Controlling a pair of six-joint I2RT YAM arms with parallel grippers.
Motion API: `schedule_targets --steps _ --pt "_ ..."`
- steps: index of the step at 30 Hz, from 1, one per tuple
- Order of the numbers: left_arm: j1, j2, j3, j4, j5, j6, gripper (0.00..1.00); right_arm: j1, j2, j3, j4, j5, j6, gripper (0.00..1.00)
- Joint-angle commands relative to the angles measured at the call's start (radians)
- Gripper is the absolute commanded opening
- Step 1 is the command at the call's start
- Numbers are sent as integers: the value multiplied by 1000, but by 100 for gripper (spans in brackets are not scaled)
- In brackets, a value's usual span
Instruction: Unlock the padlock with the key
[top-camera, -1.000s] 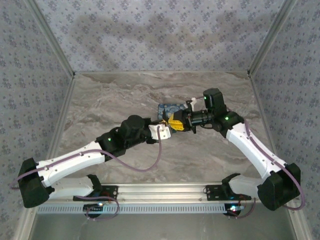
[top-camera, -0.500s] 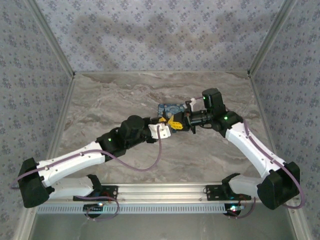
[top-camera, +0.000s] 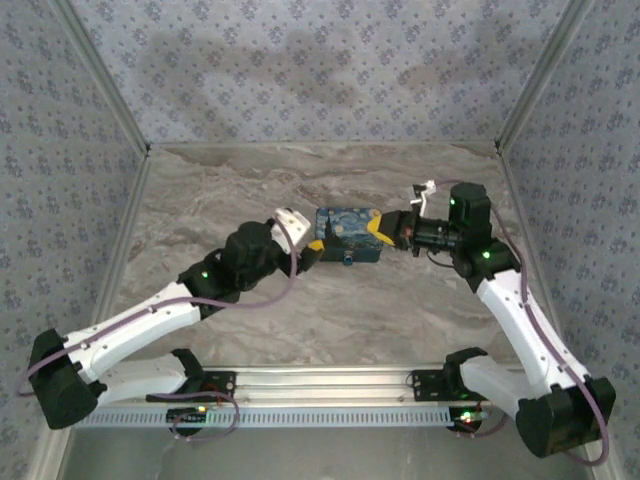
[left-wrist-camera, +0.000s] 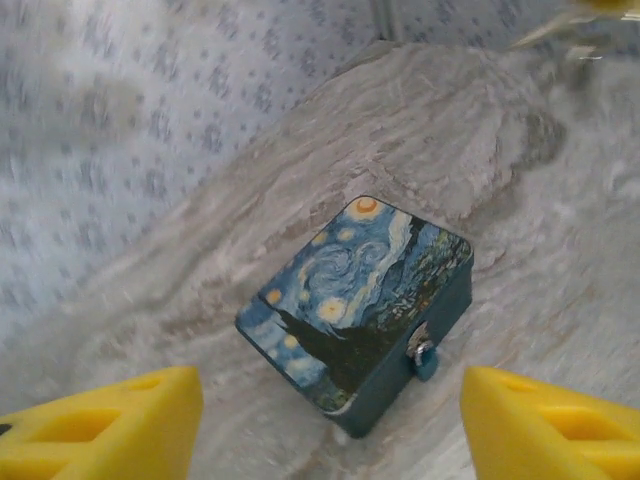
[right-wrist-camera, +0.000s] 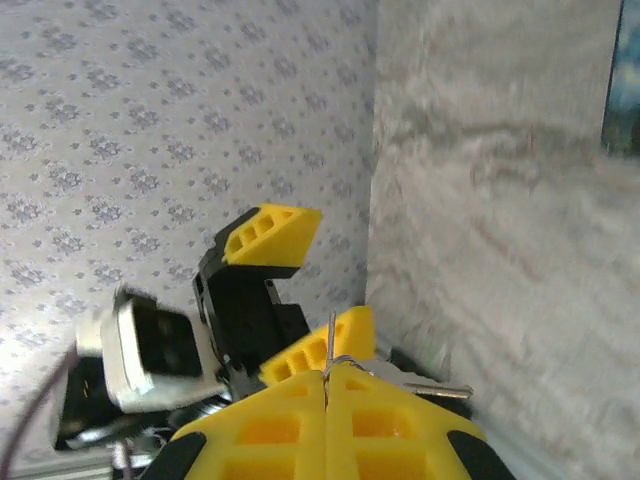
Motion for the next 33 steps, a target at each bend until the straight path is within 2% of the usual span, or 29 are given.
schedule_targets --steps 1,3,5,10,15,19,23,29,33 --pt "97 -11 55 -2 251 -437 69 30 -95 -62 139 119 -221 0" --pt "148 4 34 102 388 -584 66 46 -154 -134 234 153 -258 0" --pt "166 21 13 207 469 -680 64 55 -194 -195 335 156 -260 0" --pt "166 79 21 394 612 -813 49 104 -267 -272 446 185 -291 0" --pt "138 188 83 552 761 -962 49 178 -317 -297 451 238 -382 0" --pt "92 224 126 531 774 -938 52 212 -344 -331 487 294 -399 0" --pt "86 227 107 585 755 -957 52 218 -329 -309 443 276 -407 0" --pt "75 247 111 648 790 -988 51 219 -324 -314 450 281 -395 0" --pt "53 266 144 568 796 -952 49 220 -318 -321 487 273 -372 0"
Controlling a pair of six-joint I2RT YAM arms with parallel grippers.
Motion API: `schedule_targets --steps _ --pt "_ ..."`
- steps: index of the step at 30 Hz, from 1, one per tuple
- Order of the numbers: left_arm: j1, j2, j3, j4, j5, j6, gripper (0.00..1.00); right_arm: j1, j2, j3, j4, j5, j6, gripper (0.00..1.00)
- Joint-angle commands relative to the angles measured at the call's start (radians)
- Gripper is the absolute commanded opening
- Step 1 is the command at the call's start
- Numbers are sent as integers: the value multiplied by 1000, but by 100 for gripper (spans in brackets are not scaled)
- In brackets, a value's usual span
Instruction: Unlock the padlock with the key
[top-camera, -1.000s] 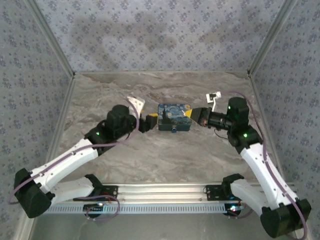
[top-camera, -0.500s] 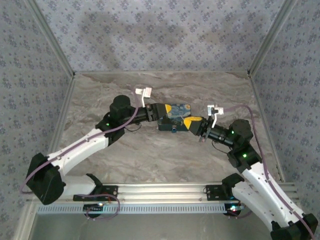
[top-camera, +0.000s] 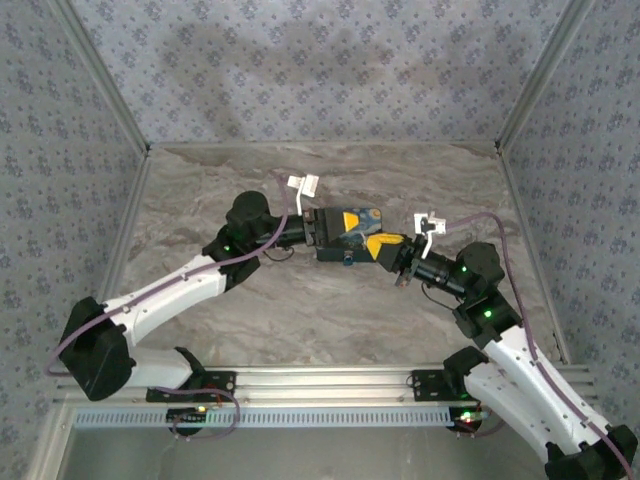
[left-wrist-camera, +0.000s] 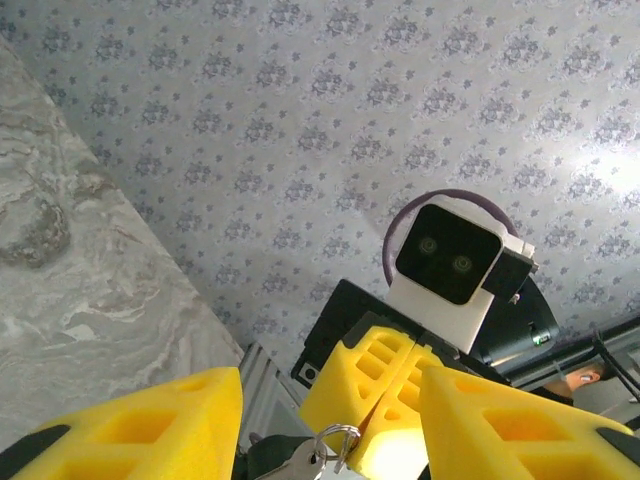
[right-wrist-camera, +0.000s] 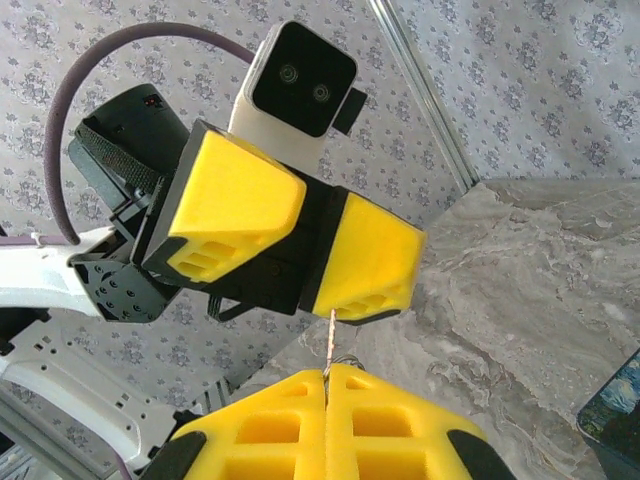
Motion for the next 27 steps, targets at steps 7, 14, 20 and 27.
schedule_targets --steps 7,14,20,27 --pt "-22 28 59 11 44 18 28 2 4 3 36 -5 16 0" --pt "-25 30 56 28 58 9 22 -27 16 -3 71 -24 69 0" --pt "-32 24 43 53 62 8 26 -58 34 -7 130 -52 145 0" --pt "-37 28 49 56 53 18 25 -62 66 3 138 -114 180 0"
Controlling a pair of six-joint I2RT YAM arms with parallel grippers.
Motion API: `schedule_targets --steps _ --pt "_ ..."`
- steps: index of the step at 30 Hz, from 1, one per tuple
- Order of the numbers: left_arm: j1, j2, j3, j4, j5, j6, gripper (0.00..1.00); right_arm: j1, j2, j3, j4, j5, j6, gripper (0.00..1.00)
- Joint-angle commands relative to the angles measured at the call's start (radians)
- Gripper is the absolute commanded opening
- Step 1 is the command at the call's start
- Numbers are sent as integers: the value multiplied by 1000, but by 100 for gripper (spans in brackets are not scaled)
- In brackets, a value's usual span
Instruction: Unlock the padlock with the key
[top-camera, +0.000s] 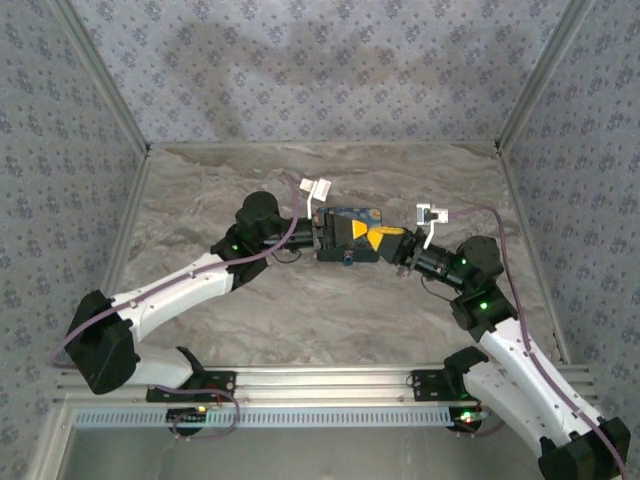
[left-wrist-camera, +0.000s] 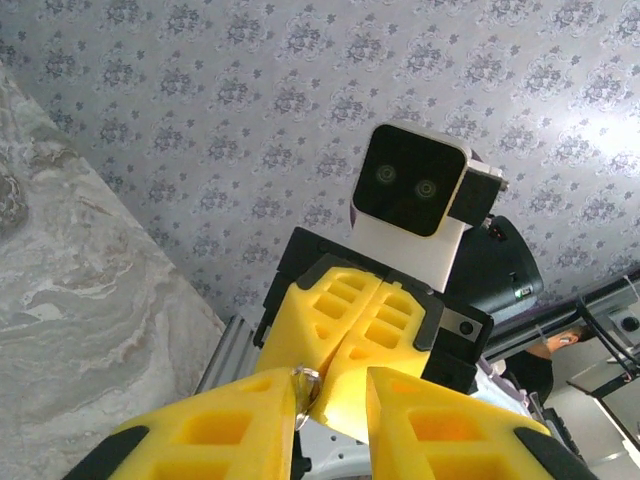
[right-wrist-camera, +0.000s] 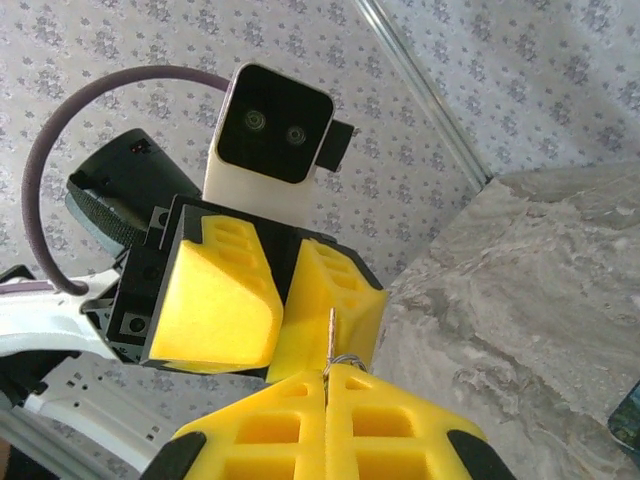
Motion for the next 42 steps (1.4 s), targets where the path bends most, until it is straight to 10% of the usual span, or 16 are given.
schedule_targets --steps 1,9,16,42 --pt "-6 -2 27 42 9 15 26 -4 4 2 39 -53 36 0" --pt "-8 -6 20 58 7 18 0 -38 19 2 45 -74 83 0" --pt "-8 -34 -18 58 -112 16 0 -48 -51 -14 34 102 135 57" --pt "-33 -26 -37 143 -187 -37 0 76 51 -29 192 152 170 23"
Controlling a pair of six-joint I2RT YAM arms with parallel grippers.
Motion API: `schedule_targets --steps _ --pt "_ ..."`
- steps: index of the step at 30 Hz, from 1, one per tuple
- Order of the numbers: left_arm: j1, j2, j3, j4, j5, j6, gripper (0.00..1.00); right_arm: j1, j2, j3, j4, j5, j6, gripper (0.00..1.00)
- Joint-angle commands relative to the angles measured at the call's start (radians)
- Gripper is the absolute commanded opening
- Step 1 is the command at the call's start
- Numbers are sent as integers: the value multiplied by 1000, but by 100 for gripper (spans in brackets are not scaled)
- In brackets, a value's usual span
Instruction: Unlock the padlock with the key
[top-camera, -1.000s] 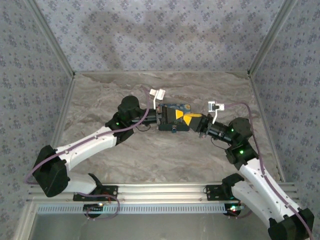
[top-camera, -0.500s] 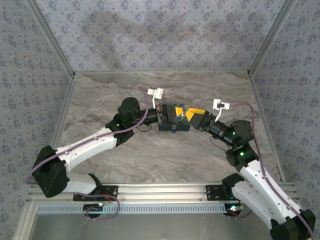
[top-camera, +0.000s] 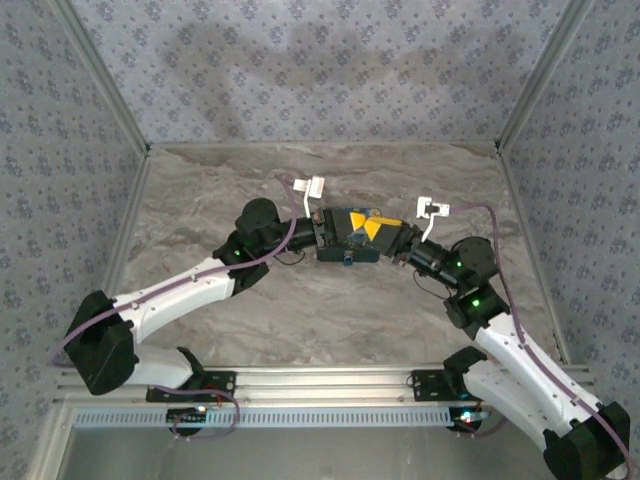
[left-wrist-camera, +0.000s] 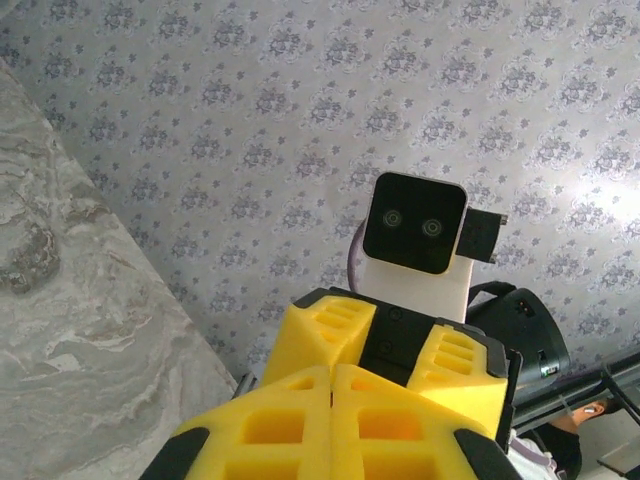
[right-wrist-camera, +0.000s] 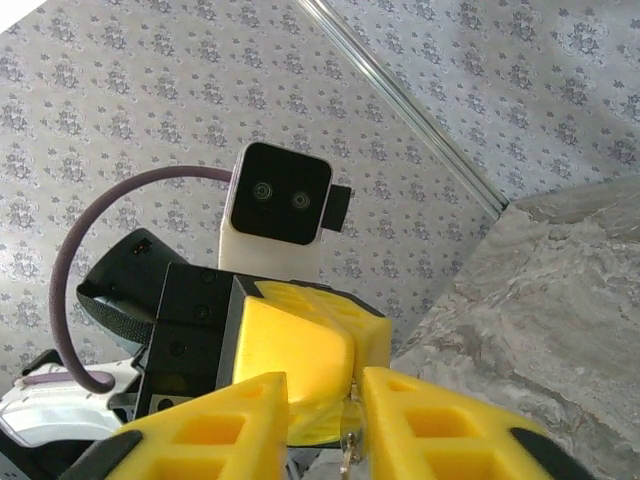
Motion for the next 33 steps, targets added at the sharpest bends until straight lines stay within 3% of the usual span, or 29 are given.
schedule_targets --steps 1,4,9,16,17,19,22,24,28,33 --pt "-6 -21 4 58 -10 -3 0 12 4 -17 44 1 6 22" --pt "-7 -32 -9 63 -23 -2 0 14 4 -28 43 9 9 19" --pt "-7 -42 -16 67 -22 -2 0 13 2 -35 48 19 7 0" --pt "-4 -82 -52 45 -61 28 0 -11 -5 -25 18 5 -6 0" --pt "-1 -94 -64 34 -71 35 5 -22 -9 -23 0 0 -12 0" --pt "5 -121 -88 0 -104 40 27 -40 -16 -15 -43 -18 -32 0" --pt "18 -170 -119 -64 -131 72 33 -97 -28 -8 -105 -35 -55 0" --pt "18 -203 -130 -161 -168 109 47 -149 -15 3 -151 -39 -71 0" --pt "-12 -241 -154 -388 -256 205 57 -238 102 95 -304 21 -193 0" --pt "-86 -195 -278 -341 -355 248 76 -241 372 257 -407 226 -399 0"
